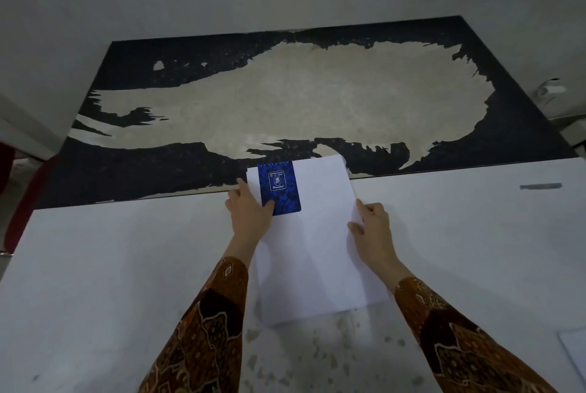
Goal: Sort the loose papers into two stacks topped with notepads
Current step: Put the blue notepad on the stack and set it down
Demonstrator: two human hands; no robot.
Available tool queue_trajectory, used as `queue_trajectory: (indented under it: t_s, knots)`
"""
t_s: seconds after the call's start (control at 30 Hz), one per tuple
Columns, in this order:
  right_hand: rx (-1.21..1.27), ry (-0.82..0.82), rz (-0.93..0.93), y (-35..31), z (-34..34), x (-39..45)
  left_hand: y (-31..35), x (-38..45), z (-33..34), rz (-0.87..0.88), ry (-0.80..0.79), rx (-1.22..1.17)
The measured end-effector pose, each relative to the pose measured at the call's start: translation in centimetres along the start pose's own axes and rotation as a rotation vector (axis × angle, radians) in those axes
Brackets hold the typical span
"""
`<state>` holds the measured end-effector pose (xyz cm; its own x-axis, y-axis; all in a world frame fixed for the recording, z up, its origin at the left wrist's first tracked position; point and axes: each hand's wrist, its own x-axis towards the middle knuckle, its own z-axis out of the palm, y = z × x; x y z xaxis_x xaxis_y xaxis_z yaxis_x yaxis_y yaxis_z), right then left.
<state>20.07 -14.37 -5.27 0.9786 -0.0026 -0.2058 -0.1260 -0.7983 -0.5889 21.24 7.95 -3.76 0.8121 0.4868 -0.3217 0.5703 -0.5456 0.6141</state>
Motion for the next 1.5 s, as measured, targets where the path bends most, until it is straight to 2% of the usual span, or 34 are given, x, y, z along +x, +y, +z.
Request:
queue_trajectory:
  t_s: [0.13,0.27,0.4,0.6,0.77,0.93,1.07,1.13,1.3,1.5]
  knots:
    - [0.028,-0.035,-0.001,0.1,-0.7,0.5,-0.1,0.4,-0.1,0.021,0.049,-0.187]
    - [0.119,-0.085,0.008,-1.0,-1.5,2.5,0.0,0.3,-0.2,0.028,0.062,-0.248]
    - [-0.037,-0.137,-0.057,-1.6,-0.8,2.5,-0.1,0.1,0.4,0.065,0.083,-0.178]
    - [-0.135,-0.006,-0.092,-0.9,0.5,1.5,-0.3,0.9,0.2,0.097,0.082,-0.139]
    - [-0.070,-0.009,-0.088,-1.0,0.1,1.0,-0.2,0.6,0.1,0.094,0.090,-0.162]
    - [0.096,-0.020,-0.022,0.6,-1.9,-2.5,-2.1,-6.5,0.4,-0.050,0.080,-0.265]
    - [0.220,-0.039,0.035,2.6,-2.8,-7.6,-4.5,-13.5,1.6,-0.054,0.087,-0.295]
    - [0.242,-0.113,0.016,3.2,-2.8,-9.5,-4.9,-15.5,1.8,-0.050,0.073,-0.285]
    - [0.036,-0.326,-0.130,4.5,-2.5,-11.3,-5.0,-15.8,1.3,-0.031,0.026,-0.229]
    - [-0.046,-0.224,-0.208,4.7,-2.1,-10.9,-4.4,-15.6,1.1,-0.008,-0.030,-0.079]
